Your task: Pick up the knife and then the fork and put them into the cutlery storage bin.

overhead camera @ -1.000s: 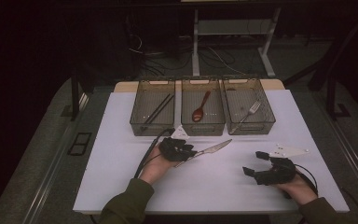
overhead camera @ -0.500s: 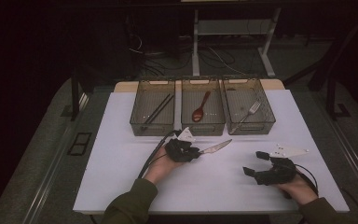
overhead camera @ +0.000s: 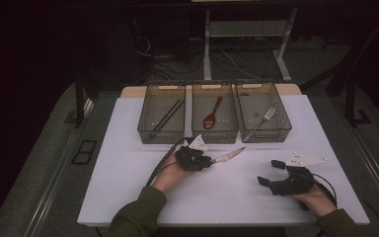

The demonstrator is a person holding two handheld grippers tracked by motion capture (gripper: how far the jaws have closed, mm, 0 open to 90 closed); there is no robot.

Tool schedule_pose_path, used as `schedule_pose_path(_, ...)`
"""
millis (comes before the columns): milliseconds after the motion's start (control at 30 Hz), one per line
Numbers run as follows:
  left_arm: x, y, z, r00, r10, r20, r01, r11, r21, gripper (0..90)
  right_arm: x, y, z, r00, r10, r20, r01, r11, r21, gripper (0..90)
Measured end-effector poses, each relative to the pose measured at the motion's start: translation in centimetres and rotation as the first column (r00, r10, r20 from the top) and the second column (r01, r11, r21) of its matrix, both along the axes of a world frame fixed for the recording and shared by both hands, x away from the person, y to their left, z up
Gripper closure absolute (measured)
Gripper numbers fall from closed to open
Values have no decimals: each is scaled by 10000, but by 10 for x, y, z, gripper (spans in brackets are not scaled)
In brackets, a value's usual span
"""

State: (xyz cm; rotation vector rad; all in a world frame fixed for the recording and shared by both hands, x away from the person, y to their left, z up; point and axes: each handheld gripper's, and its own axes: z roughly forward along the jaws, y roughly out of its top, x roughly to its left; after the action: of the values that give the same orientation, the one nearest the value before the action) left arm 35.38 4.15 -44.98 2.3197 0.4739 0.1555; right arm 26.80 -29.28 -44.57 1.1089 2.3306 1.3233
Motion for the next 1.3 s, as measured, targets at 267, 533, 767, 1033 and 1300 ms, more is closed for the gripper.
schedule_pose_path(267, -4, -1, 4, 9999, -61, -113, 57, 9994, -342, 791, 0, -1, 1, 10000, -25, -18, 25, 10000, 47, 138)
schedule_pose_path(533, -13, 2, 19, 9999, -106, 44, 110, 9949, -1004, 790, 0, -1, 1, 10000, -45, 36, 44, 10000, 86, 138)
schedule_pose_path(767, -19, 6, 32, 9994, -192, 285, 233, 9885, -1496, 790, 1, 0, 6, 9998, -84, 182, 78, 9995, 311, 138)
schedule_pose_path(1033, -23, 8, 47, 9977, -228, 638, 355, 9780, -2054, 790, 3, 4, 12, 9995, 37, 302, -49, 9993, 382, 137)
schedule_pose_path(1300, -28, 7, 56, 9962, -176, 858, 375, 9711, -2357, 790, 11, 17, 33, 9982, 519, 296, -541, 9956, 765, 116)
